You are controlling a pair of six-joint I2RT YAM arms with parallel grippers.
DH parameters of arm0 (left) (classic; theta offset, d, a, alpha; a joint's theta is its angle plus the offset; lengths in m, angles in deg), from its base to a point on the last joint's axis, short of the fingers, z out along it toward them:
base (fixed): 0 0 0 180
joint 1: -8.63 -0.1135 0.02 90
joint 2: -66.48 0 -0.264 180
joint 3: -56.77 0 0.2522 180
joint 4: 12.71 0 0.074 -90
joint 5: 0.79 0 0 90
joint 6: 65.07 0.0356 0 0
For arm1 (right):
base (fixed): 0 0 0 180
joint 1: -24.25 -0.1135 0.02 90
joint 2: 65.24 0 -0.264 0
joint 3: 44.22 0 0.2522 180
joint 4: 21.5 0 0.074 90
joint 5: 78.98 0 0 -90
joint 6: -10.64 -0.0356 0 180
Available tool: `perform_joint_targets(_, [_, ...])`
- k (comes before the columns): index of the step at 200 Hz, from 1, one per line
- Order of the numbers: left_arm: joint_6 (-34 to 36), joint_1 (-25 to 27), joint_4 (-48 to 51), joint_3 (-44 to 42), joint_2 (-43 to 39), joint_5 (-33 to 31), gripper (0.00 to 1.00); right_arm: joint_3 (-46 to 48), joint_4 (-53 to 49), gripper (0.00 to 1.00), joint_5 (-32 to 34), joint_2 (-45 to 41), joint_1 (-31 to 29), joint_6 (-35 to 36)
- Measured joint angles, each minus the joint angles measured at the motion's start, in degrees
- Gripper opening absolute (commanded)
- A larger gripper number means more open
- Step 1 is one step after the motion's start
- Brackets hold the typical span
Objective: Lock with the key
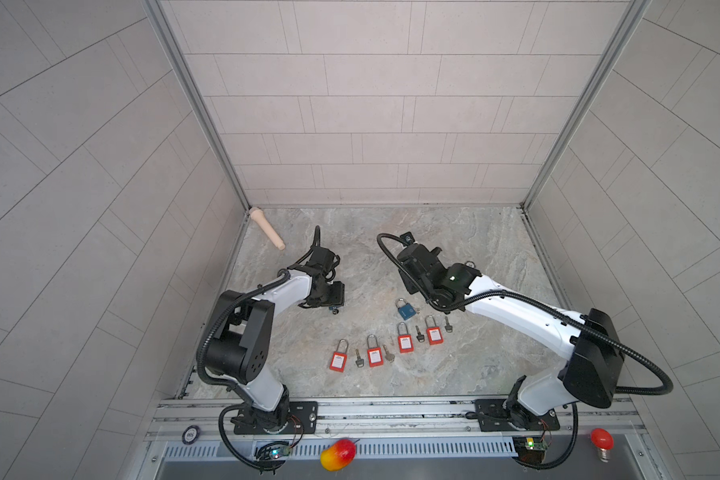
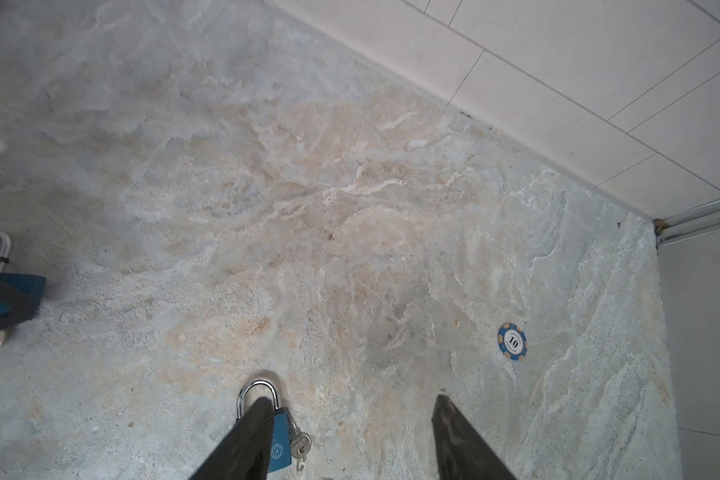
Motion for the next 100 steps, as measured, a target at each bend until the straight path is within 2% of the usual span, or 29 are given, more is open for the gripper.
perform_joint_targets(23, [-2.4,2.4,-1.9,-0.3,0.2,-0.3,0.62,2.3,3.1,0.77,0.1,-2.1,0.8,-1.1])
perform_joint_targets(71, [-4.8,6.4,-4.7,0.0,1.2,0.2,0.62,6.4,7.0,0.76,-6.7,-3.8,5.8,-4.3])
perform_joint_targets(100, [-5.1,7.2,-4.7,1.1,1.3,0.7,0.62,4.8,5.0,0.75,-8.5,-3.2,6.3,-2.7])
